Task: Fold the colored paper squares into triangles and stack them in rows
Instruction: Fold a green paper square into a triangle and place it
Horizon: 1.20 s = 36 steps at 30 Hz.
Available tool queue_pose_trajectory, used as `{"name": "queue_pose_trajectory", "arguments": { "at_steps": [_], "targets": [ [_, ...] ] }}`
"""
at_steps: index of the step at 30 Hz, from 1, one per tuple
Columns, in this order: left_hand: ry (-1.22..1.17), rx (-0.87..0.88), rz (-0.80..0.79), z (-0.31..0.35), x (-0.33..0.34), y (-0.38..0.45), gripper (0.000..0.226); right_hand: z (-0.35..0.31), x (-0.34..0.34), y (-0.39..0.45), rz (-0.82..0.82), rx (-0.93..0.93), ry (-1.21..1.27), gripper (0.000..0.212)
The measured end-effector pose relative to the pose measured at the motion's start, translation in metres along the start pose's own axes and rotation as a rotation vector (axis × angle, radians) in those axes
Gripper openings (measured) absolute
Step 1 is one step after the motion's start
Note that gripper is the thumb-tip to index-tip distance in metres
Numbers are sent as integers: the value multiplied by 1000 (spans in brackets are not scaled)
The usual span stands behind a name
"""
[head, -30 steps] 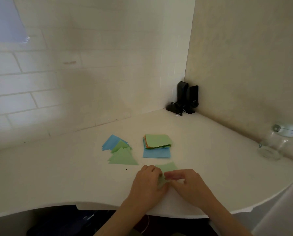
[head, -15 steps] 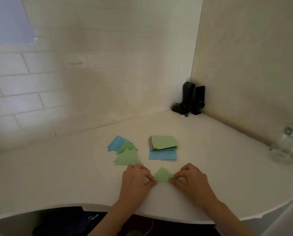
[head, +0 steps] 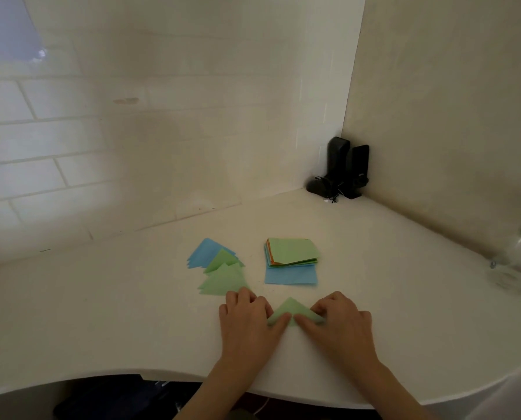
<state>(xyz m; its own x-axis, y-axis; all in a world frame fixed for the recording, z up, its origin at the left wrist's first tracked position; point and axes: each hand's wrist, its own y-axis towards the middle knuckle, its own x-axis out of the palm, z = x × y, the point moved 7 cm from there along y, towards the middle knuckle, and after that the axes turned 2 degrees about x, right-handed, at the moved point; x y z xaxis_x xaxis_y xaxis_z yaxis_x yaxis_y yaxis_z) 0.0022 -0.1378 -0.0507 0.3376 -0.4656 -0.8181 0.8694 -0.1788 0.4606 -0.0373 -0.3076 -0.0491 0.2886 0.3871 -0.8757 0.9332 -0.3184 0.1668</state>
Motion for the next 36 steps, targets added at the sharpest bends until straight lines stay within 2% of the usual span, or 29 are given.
{"name": "queue_pose_trajectory", "arguments": {
  "at_steps": [6,12,16,21,23,26,29,31,33,36],
  "targets": [
    [-88,-44,-137,-7,3,2,30,4,-2,4,-42,-24,96,29],
    [-315,-43,-182,-19,-3,5,13,16,-5,12,-174,-8,269,24],
    [-341,-31,-216,-21,-5,5,8,19,-7,14,-208,-27,373,23],
    [-223,104,-138,2,-8,-4,15,24,-6,13,-197,-34,400,22],
    [-140,112,-151,14,-4,-10,26,24,-5,12,-181,-37,392,21],
    [-34,139,-93,31,-7,-11,28,24,-4,10,-169,-37,371,19],
    [32,66,-175,36,-5,-6,32,24,-4,8,-138,-36,360,19],
    [-31,27,-247,34,0,0,34,24,-5,6,-126,-38,366,18],
    [-192,-32,-281,28,3,5,35,24,-6,6,-133,-35,368,17],
    [-385,-71,-304,21,1,7,22,24,-7,8,-165,-10,400,16]
  ]
}}
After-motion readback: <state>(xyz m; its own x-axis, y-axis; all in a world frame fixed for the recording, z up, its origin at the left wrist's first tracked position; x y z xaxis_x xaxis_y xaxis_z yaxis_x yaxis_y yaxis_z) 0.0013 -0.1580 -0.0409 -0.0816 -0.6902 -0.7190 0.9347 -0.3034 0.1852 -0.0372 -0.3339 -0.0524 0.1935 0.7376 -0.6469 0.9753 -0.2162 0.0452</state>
